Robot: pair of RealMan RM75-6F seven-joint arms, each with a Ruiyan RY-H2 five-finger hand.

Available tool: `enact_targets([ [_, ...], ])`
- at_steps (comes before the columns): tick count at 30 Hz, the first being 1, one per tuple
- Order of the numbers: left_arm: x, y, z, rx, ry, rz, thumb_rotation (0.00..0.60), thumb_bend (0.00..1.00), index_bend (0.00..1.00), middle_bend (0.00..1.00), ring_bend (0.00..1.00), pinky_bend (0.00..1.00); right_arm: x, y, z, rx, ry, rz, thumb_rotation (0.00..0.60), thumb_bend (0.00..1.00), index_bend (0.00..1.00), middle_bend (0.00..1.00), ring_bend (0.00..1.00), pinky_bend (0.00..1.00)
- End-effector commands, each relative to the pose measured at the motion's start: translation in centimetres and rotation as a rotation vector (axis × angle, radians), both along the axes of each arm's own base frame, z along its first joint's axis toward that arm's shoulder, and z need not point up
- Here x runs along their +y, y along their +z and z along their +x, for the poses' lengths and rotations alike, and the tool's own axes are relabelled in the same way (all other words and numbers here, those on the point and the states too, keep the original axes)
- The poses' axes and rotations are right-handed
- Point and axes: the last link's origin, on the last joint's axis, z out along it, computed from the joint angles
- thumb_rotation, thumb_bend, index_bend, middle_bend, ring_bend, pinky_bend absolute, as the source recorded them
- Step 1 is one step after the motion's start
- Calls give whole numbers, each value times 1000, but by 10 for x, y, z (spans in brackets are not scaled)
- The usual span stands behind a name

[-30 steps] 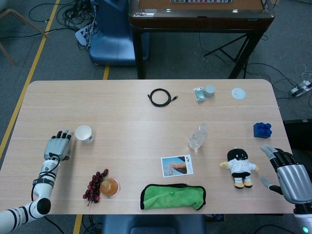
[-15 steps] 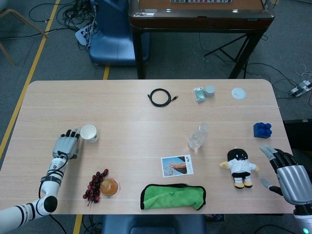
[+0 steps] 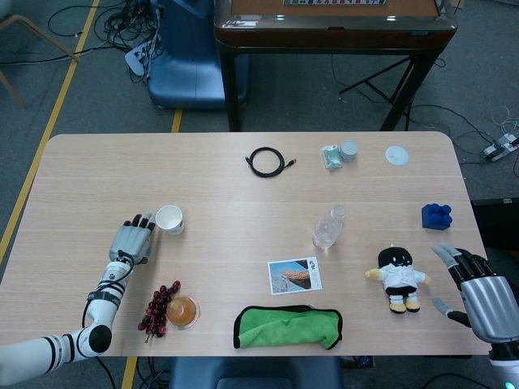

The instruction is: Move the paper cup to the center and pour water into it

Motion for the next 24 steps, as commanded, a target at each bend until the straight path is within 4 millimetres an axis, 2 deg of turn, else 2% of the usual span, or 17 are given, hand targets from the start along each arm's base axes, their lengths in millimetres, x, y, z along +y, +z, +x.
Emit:
enact_targets([
  [1,1,-4,6,-1,-12,-5,600,472,15,0,0,163,0,0,0,-1,1,1,600,0,158,189,180,292],
  [24,10,-38,56,-14,-144,-59,600,472,4,0,0,154,3,3,1,-17,10,12,600,1,158,189,180,292],
])
